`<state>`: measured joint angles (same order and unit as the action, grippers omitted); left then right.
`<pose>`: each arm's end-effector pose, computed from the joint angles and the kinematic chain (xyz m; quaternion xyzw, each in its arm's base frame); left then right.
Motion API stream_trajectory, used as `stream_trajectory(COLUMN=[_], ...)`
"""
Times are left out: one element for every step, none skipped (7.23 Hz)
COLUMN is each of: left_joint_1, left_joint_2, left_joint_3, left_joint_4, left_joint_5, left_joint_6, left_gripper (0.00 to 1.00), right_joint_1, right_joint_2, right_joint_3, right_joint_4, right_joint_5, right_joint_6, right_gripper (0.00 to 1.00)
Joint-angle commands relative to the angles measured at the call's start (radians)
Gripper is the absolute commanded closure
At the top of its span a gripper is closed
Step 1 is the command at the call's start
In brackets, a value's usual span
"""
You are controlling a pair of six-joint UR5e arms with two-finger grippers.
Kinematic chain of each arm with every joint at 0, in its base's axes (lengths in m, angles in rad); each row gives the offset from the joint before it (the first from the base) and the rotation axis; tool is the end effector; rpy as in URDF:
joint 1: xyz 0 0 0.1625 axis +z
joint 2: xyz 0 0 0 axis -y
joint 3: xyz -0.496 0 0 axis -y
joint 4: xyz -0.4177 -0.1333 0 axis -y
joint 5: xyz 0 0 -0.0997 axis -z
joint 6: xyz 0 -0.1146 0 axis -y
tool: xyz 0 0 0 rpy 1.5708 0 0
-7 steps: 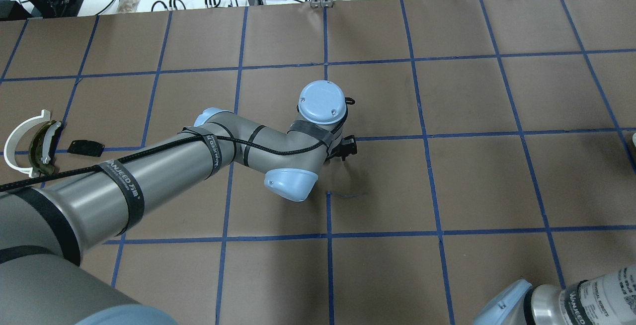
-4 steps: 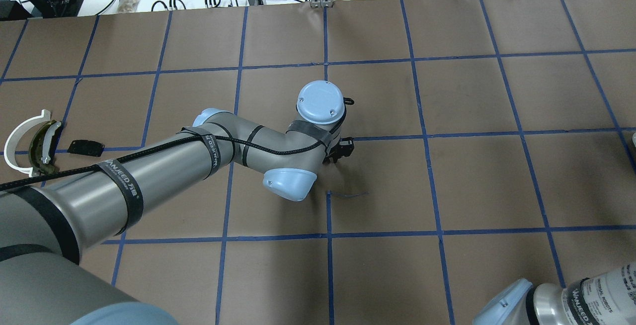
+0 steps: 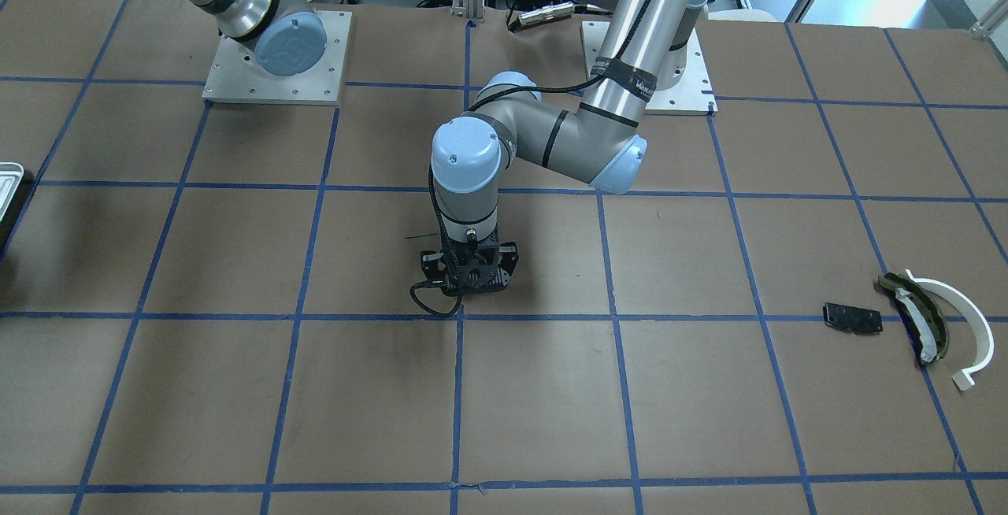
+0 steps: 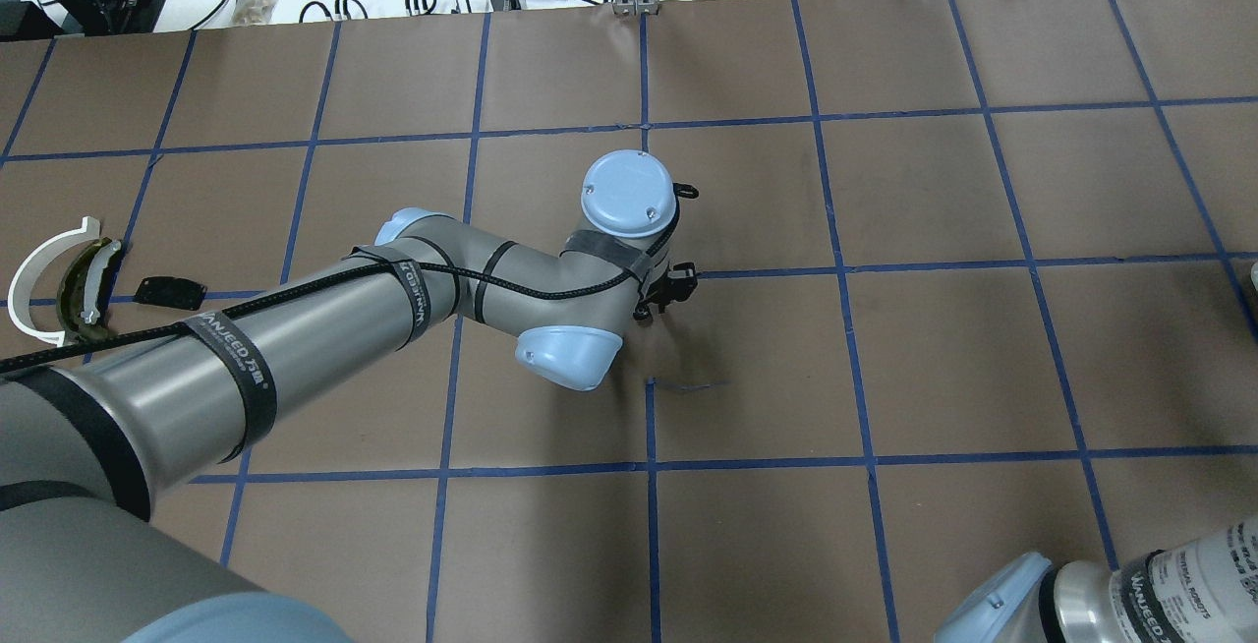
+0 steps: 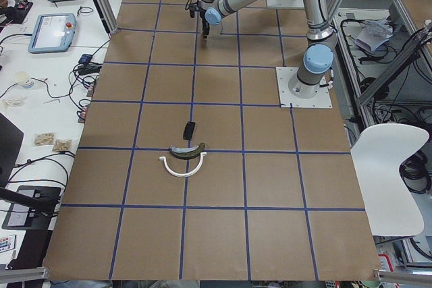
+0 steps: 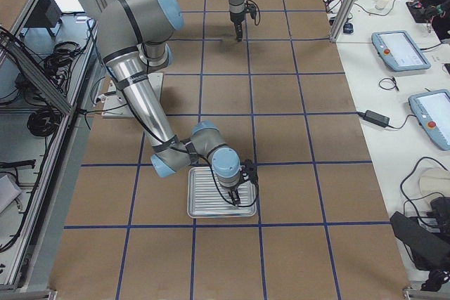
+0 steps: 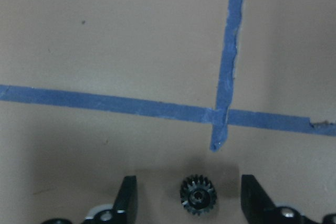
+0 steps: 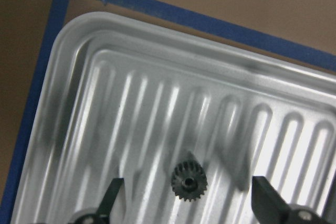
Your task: Place bearing gear from tray to pile
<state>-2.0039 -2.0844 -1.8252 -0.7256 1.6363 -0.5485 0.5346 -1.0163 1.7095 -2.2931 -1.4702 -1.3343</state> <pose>-0.3880 -0.5393 0.1980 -0.0589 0.9970 -0.0494 0.0107 -0.5160 -0.4738 0.2062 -0.1490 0.9874 -0.0520 0.0054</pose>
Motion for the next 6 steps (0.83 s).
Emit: stream_trajectory(left_joint_1=[0.005,0.005,0.005,0.005,0.013,0.052], left_joint_2=[0.000,0.001,0.000,0.003,0.038,0.120], left_joint_3=[0.003,0.003,0.003,0.003,0.017,0.018], left_joint_4=[0.003,0.003,0.009,0.017,0.012,-0.023], left_joint_5=[-0.009,-0.009,-0.009,-0.007,0.002,0.001], left_joint_6=[0.042,0.047,0.045,0.048,0.074,0.087], left_gripper=[0.81,0.98,0.98,0.99,0.99,0.99], right_joint_1=[0.002,0.004,0.004,0.004,0.005,0.004], right_joint_2=[0.001,-0.001,-0.001,-0.001,-0.001,-0.002], right_joint_3=[0.001,0.001,-0.001,-0.001,-0.001,-0.002], right_joint_4=[0.001,0.001,0.001,0.000,0.000,0.003], right_joint_5=[0.013,0.013,0.014,0.013,0.013,0.013], right_joint_6=[0.009,0.023,0.023,0.021,0.018,0.017], right_gripper=[0.34,0.47,0.57,0.70,0.81,0.91])
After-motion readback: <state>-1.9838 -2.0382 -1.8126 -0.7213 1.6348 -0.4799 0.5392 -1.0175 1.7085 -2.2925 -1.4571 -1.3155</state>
